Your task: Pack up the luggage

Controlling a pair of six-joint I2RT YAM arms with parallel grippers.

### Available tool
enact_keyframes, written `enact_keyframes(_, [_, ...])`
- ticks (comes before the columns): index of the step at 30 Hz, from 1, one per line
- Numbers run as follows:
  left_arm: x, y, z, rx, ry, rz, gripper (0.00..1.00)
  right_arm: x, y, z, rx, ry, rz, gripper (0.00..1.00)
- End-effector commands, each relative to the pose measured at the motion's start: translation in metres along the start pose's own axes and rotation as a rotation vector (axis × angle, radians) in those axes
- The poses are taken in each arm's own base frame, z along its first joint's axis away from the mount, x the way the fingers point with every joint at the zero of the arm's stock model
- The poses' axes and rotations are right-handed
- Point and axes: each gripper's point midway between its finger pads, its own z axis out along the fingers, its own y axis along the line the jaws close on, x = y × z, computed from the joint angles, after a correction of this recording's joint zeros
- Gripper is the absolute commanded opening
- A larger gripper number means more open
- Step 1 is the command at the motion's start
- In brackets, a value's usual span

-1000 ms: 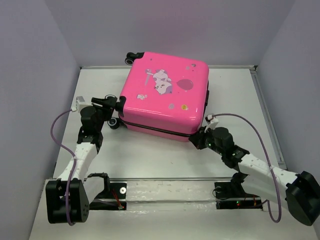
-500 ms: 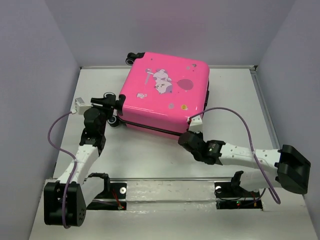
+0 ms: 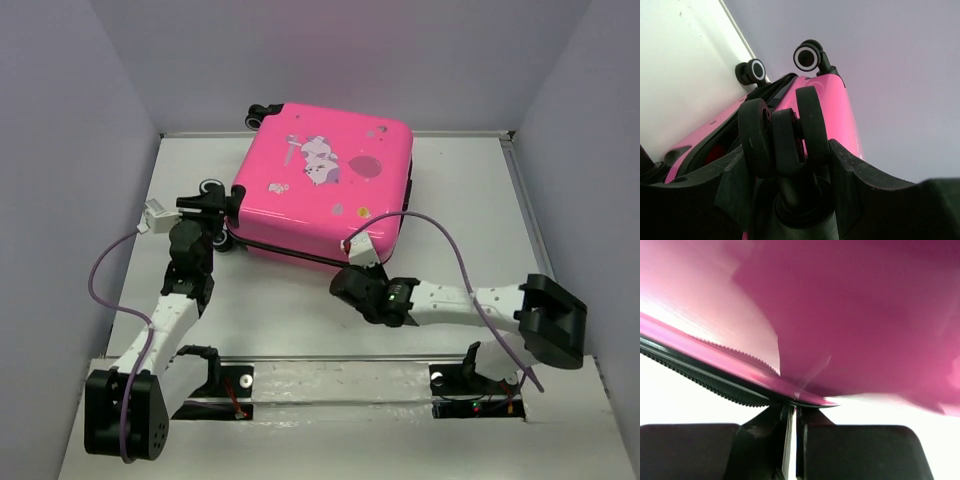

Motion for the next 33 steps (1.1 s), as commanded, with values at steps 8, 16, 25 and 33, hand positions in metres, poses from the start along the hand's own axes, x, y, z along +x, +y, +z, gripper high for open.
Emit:
enact_keyframes(8, [0.117, -0.011, -0.060, 0.198, 0.523, 0.152, 0.06, -0.129, 0.106, -0.082, -0.812, -0.255, 0.432, 0.07])
enact_keyframes(16, [0.126, -0.009, -0.073, 0.213, 0.562, 0.168, 0.06, -0.167, 0.075, -0.091, -0.694, -0.334, 0.353, 0.07])
enact_keyframes(25, [0.152, -0.021, -0.087, 0.257, 0.627, 0.165, 0.06, -0.146, 0.085, -0.083, -0.792, -0.246, 0.373, 0.07])
enact_keyframes(33, [0.172, -0.034, -0.103, 0.300, 0.671, 0.139, 0.06, -0.113, 0.039, -0.076, -0.687, -0.268, 0.468, 0.07])
